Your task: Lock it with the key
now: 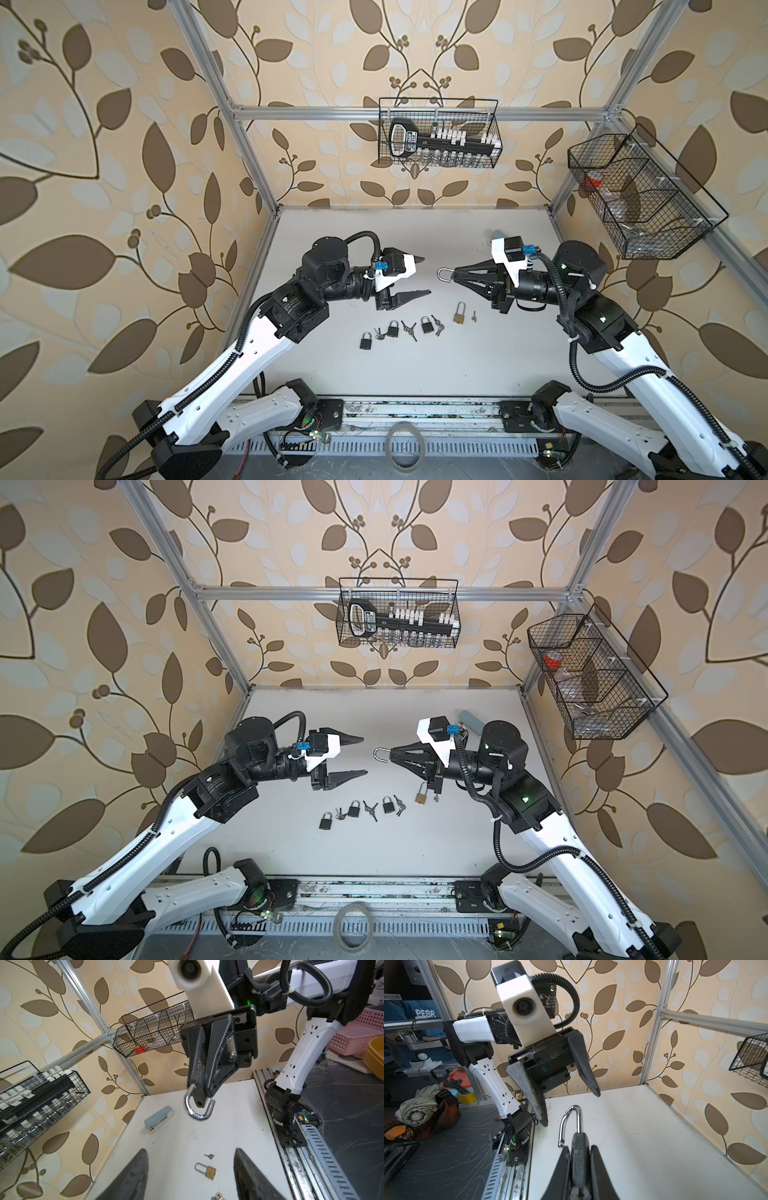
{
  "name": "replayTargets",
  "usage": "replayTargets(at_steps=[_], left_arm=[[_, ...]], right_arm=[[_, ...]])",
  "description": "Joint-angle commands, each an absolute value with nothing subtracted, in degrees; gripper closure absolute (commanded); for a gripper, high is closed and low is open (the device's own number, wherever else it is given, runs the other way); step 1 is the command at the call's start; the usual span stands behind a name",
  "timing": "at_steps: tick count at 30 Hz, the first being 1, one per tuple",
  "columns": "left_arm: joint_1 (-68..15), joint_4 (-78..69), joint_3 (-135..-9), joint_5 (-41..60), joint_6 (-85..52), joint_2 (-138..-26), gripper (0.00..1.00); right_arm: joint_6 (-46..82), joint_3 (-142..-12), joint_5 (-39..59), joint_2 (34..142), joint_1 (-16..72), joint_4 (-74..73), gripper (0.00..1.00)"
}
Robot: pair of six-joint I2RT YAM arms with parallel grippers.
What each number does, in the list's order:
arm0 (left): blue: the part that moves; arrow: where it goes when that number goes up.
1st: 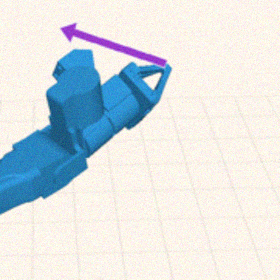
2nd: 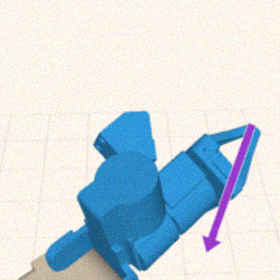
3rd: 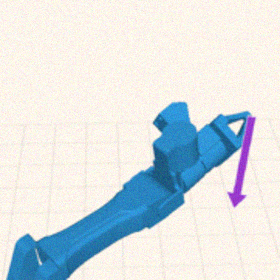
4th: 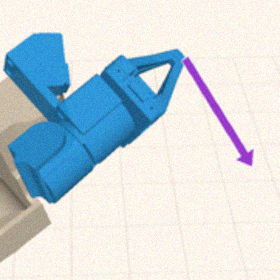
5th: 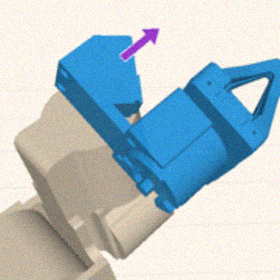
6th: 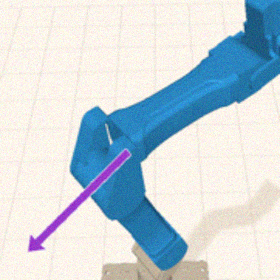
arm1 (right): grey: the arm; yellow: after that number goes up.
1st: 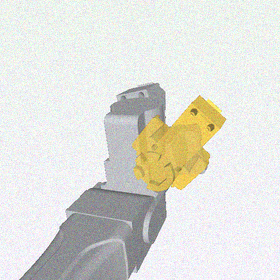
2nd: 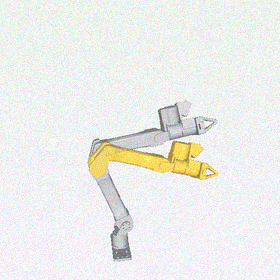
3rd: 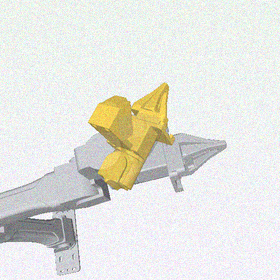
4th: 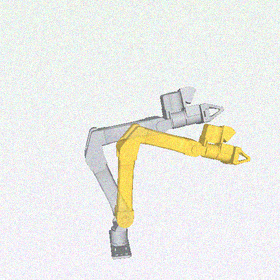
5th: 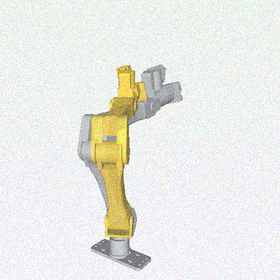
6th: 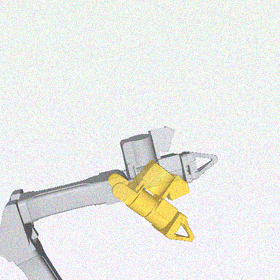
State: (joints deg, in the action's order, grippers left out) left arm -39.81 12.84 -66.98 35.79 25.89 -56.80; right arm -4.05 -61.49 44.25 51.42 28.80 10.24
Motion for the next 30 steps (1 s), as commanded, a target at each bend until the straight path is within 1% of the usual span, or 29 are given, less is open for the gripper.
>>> replayTargets(at_steps=[1, 4, 7, 9, 14, 23, 28, 30], left_arm=[[-40.19, 12.85, -69.69, 33.84, 14.98, -56.16, 0.35], [-40.17, 13.35, -69.96, 36.89, 10.88, -55.91, 0.35], [-40.18, 13.6, -69.9, 37.88, 8.83, -55.4, 0.43], [-40.18, 13.9, -70.12, 39.06, 8.06, -55.37, 0.46], [-40.17, 13.4, -70.57, 44.33, 7.39, -55.37, 0.45], [-40.17, 13.07, -70.84, 42.65, 7.14, -57.38, 0.45], [-40.24, 12.05, -70.49, 42.82, 7.08, -57.81, 0.47], [-40.24, 12.12, -70.51, 42.48, 7.42, -58.17, 0.49]], right_arm=[[-7.64, -60.7, 42.87, 51.71, 28.88, 5.75, 1.0], [-7.51, -60.96, 44.21, 52.89, 28.88, 3.34, 1.0], [-7.88, -62.18, 46.81, 54.28, 28.86, 2.66, 1.0], [-8.59, -62.91, 47.76, 55.12, 28.9, 3.49, 1.0], [-11.21, -63.25, 47.69, 55.6, 28.93, 5.93, 1.0], [-12.76, -62.76, 50.58, 56.01, 30.11, 6.19, 1.0], [-12.9, -62.58, 50.93, 55.98, 30.44, 5.84, 1.0], [-12.79, -62.61, 51.43, 55.97, 30.65, 5.83, 1.0]])
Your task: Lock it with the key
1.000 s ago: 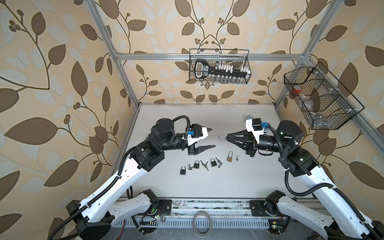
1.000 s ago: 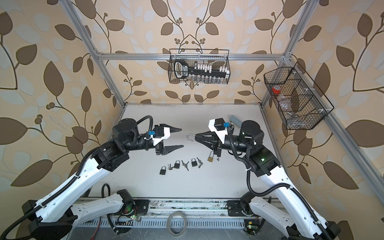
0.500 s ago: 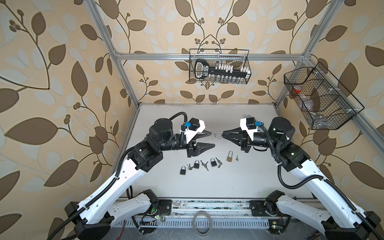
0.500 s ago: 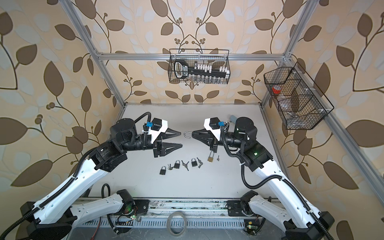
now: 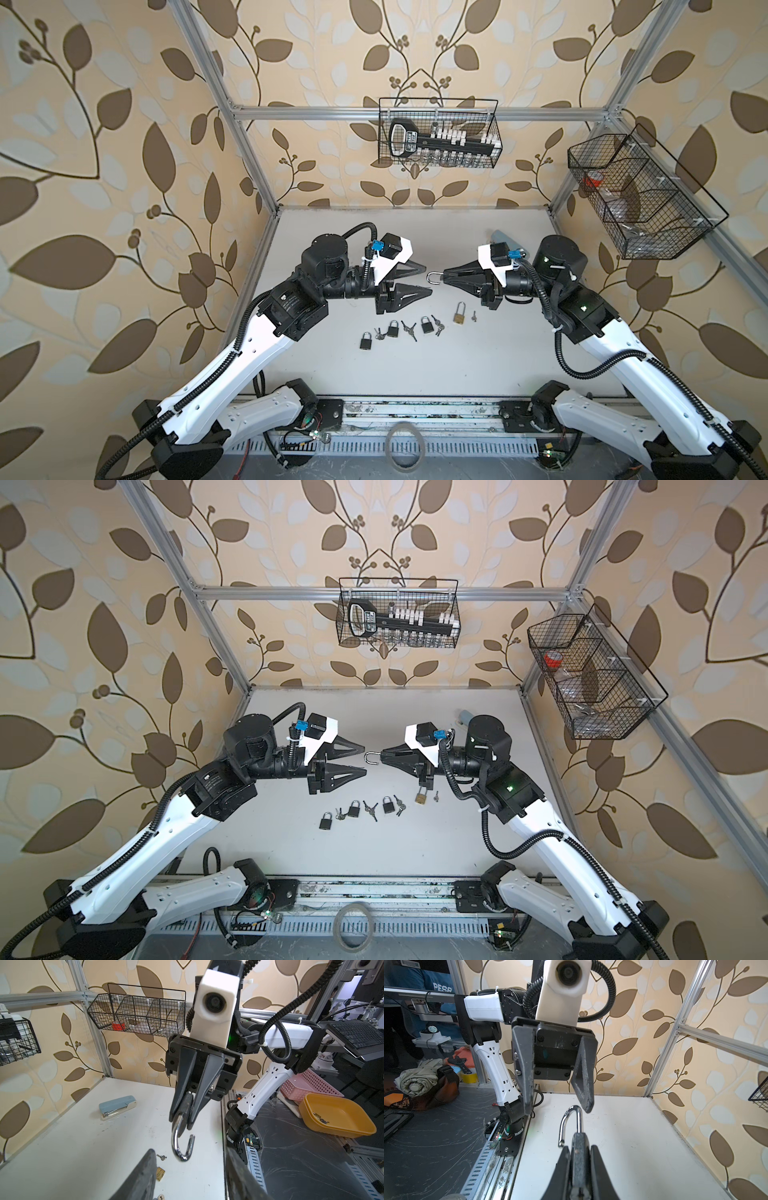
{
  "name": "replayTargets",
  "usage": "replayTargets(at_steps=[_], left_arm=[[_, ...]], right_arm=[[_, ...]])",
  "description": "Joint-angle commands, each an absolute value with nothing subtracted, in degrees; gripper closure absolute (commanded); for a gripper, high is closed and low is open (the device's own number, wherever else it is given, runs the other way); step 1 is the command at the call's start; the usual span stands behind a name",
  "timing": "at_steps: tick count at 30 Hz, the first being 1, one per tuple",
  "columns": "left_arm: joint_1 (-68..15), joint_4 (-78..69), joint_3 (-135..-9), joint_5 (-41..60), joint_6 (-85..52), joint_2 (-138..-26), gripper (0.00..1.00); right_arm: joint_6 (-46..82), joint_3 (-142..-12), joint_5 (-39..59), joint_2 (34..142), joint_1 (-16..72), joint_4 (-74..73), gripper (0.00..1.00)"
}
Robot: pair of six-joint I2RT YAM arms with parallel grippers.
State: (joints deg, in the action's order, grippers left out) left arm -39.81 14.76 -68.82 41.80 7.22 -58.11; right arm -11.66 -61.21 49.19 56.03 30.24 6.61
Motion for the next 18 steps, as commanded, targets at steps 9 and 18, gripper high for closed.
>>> replayTargets(at_steps=[9, 18], left_arm=[[-40.17, 11.6, -70.46, 43.68, 7.65, -58.65, 0.7], [-40.18, 11.82, -70.14, 44.02, 8.51, -58.35, 0.93]], right_arm=[[-13.07, -61.89, 52.21, 55.52, 31.03, 5.79, 1.0], [-12.81, -61.88, 52.92, 55.76, 31.03, 5.56, 1.0]])
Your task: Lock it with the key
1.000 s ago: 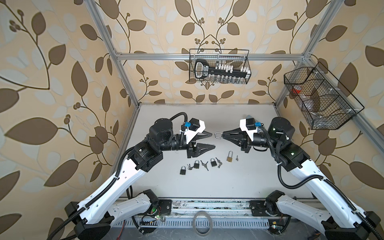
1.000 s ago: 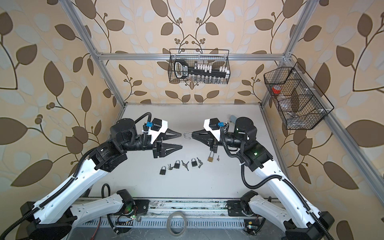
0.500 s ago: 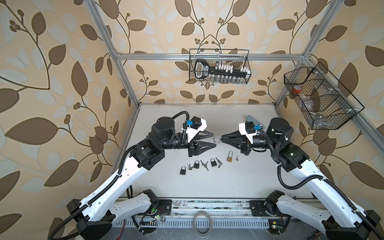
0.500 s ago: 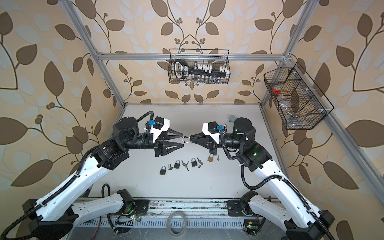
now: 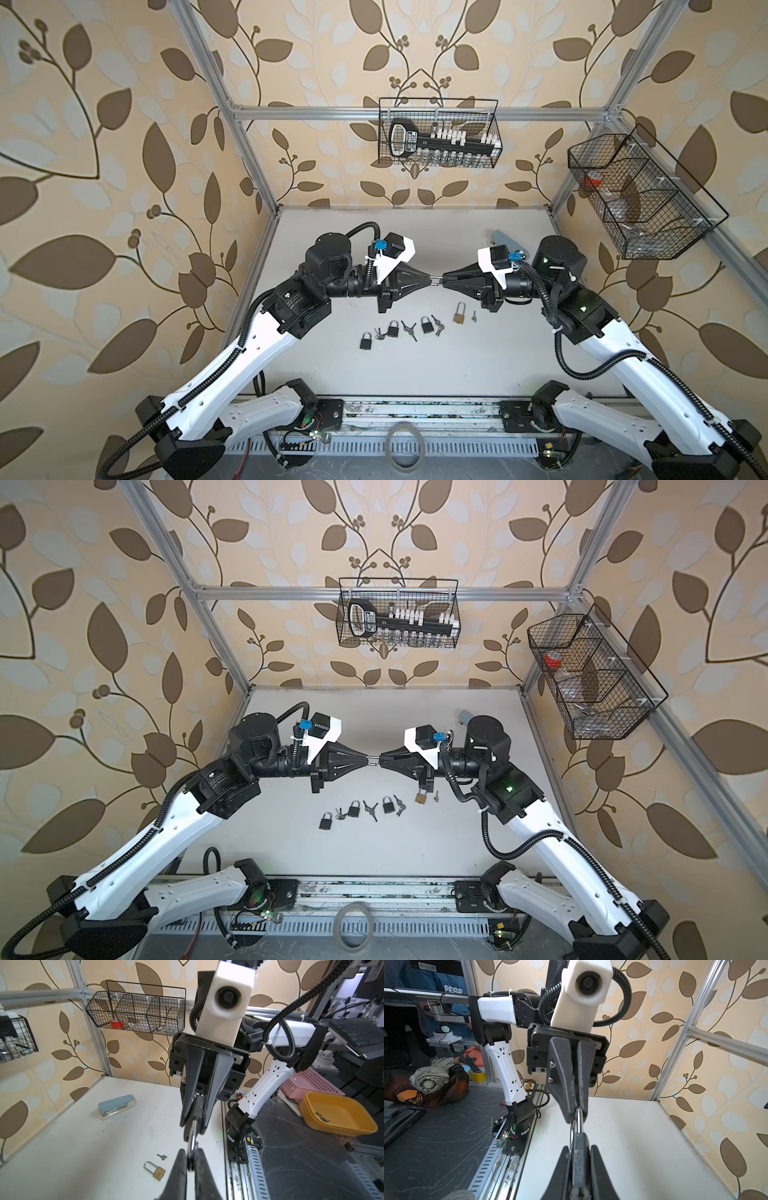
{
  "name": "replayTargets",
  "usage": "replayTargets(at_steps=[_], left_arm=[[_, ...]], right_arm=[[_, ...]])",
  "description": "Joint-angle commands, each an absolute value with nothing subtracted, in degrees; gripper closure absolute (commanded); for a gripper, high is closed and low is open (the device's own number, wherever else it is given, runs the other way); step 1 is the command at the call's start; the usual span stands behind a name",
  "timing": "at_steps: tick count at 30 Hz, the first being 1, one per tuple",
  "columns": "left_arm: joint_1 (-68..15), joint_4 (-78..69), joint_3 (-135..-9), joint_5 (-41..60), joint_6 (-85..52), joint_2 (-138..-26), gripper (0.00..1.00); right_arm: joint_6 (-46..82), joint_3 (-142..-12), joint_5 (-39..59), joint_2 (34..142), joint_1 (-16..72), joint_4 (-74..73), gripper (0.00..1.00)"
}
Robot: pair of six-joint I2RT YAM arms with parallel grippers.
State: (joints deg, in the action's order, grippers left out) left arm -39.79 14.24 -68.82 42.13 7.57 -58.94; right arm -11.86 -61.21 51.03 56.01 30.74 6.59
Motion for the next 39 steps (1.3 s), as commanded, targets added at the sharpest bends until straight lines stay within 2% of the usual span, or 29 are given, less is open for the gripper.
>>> replayTargets(at_steps=[1, 6, 23, 33, 39], left_arm=[[-40.19, 11.86, -70.11, 44.03, 8.44, -58.36, 0.94], [-40.17, 12.33, -70.22, 44.06, 9.19, -58.45, 1.0], [-40.17, 12.04, -68.82, 43.14, 14.52, -57.18, 1.0], [-40.92, 8.9, -68.19, 46.85, 10.48, -59.69, 1.0], [-44.71, 7.45, -67.98, 47.23, 9.5, -62.23, 1.0]], right_arm=[[-12.75, -61.93, 52.98, 55.8, 31.03, 5.38, 1.0], [-11.84, -62.11, 53.71, 55.94, 31.26, 5.06, 1.0], [-0.39, -63.72, 61.4, 58.61, 32.33, 2.28, 1.0], [-1.94, -65.44, 51.19, 61.18, 37.31, 2.3, 1.0], [-0.36, -66.32, 47.93, 63.31, 41.01, -2.2, 1.0]])
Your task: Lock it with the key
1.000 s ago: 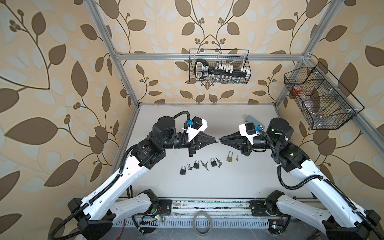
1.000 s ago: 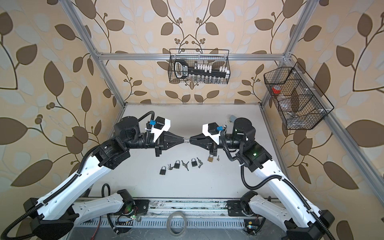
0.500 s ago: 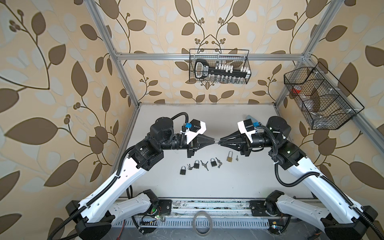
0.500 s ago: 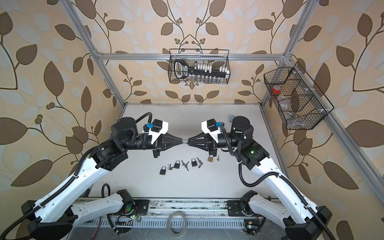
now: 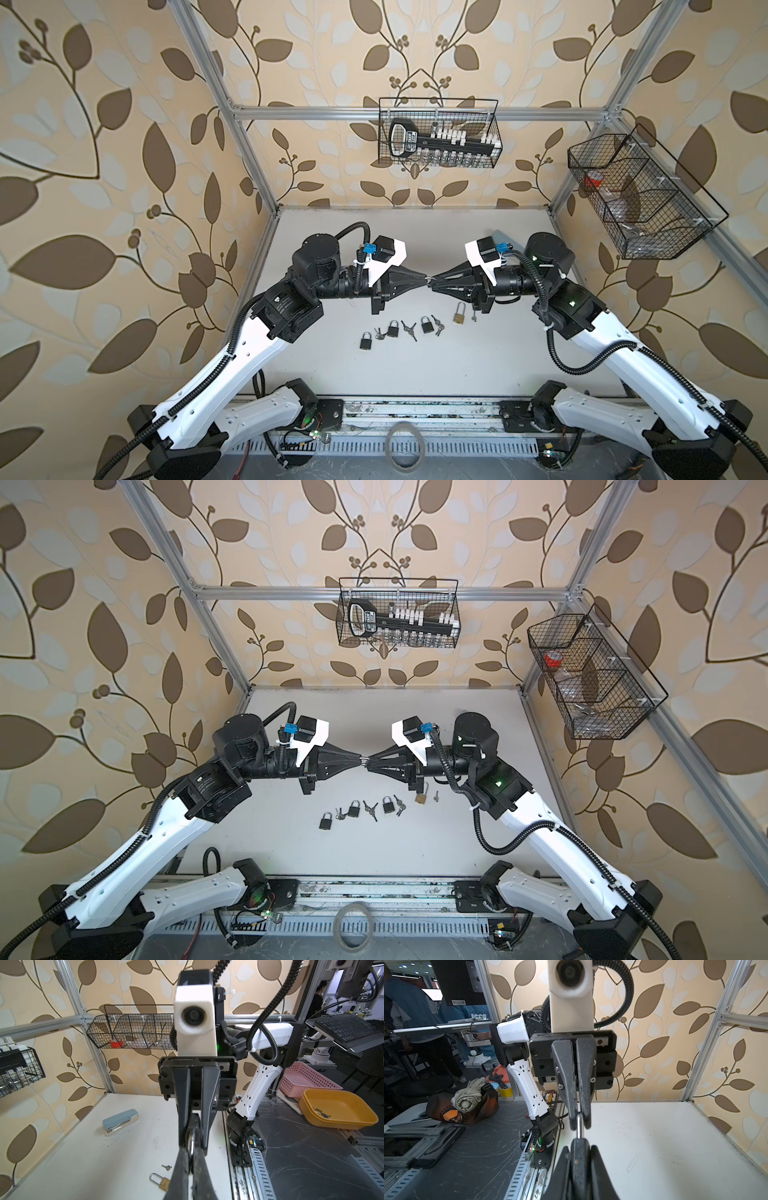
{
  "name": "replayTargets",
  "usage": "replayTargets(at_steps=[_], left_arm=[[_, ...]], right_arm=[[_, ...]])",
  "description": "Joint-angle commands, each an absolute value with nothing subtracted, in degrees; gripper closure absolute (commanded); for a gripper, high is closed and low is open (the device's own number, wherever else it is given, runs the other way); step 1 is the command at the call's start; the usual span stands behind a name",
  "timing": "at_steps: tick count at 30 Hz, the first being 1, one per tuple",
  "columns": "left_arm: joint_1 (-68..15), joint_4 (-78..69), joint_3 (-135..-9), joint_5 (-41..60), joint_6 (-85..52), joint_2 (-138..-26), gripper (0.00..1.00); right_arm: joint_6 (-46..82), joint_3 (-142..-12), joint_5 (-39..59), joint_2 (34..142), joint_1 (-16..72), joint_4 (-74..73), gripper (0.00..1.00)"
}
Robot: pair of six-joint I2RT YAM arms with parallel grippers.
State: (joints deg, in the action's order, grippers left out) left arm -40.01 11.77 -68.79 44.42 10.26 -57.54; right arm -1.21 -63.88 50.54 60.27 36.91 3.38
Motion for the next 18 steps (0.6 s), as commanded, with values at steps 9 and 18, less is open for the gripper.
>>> replayTargets(at_steps=[9, 18], left_arm=[[-45.62, 14.71, -67.51, 36.41, 14.19, -55.37, 1.0], [-45.53, 20.58, -67.28, 30.86, 16.82, -52.28, 1.0]], right_arm=[[-4.56, -63.65, 40.04, 57.74, 40.82, 1.71, 1.0], [-5.64, -62.51, 40.77, 54.76, 40.08, 4.17, 1.0]])
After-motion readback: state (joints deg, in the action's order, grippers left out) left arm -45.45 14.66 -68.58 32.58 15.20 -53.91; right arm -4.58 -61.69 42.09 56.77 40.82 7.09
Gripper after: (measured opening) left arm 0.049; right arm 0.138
